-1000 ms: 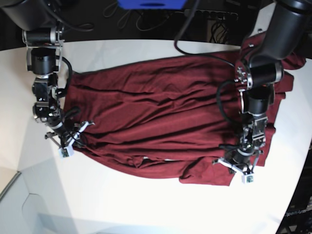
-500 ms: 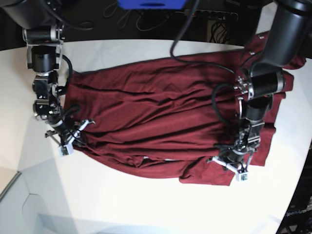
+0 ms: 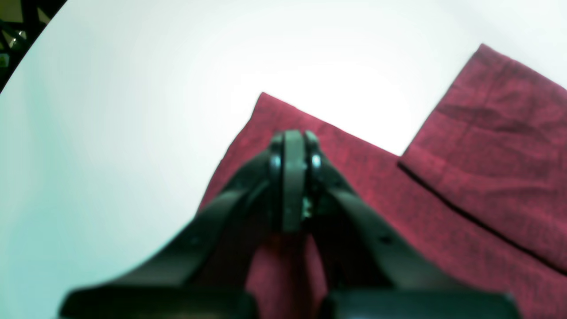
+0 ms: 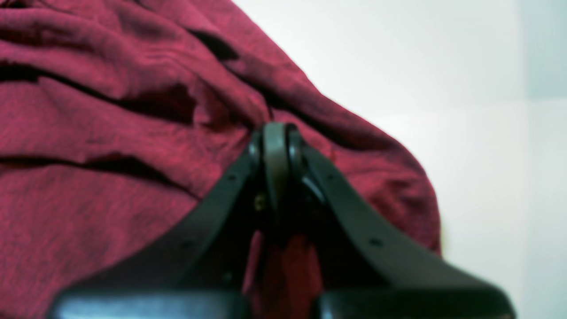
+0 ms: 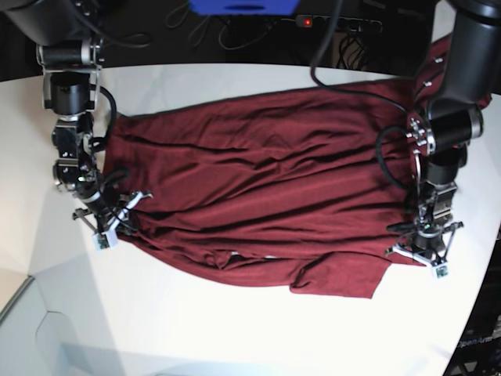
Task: Layout the t-shirt on the table in an organized manner, then fold the t-shirt properly
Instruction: 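Pull the shirt side edge with the left gripper to flatten it, then drag the shirt with both grippers toward the robot to spread it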
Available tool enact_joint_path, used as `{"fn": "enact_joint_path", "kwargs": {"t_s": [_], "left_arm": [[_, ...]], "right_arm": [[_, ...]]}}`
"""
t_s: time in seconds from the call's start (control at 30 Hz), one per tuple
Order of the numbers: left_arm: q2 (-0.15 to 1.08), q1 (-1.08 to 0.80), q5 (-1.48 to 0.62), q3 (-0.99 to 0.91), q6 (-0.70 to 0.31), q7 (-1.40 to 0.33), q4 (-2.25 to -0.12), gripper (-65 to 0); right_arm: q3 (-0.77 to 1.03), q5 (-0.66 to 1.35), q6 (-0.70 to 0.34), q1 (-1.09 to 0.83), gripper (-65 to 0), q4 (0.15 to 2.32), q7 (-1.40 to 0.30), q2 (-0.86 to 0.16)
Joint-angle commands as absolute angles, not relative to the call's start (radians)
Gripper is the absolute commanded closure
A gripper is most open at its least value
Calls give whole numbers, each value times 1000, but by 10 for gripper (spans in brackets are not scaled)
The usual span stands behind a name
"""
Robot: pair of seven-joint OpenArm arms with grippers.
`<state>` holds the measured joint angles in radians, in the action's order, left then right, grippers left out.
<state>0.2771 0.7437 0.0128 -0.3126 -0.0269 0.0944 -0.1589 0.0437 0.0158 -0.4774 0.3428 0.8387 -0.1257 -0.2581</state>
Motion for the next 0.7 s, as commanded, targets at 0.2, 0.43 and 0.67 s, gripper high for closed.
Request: {"fn": "enact_joint_path", "kwargs": {"t_s": [0.2, 0.43, 0.67], "left_arm": [[311, 779, -211, -366, -28, 113, -222, -4], [303, 621, -288, -371, -28, -76, -562, -4], [300, 415, -369, -366, -28, -257, -980, -2]], "right_arm": [[42, 1, -479, 357, 0, 842, -151, -268], [47, 1, -479, 398, 0, 854, -151, -268], [47, 2, -479, 389, 0, 974, -156, -269]]}}
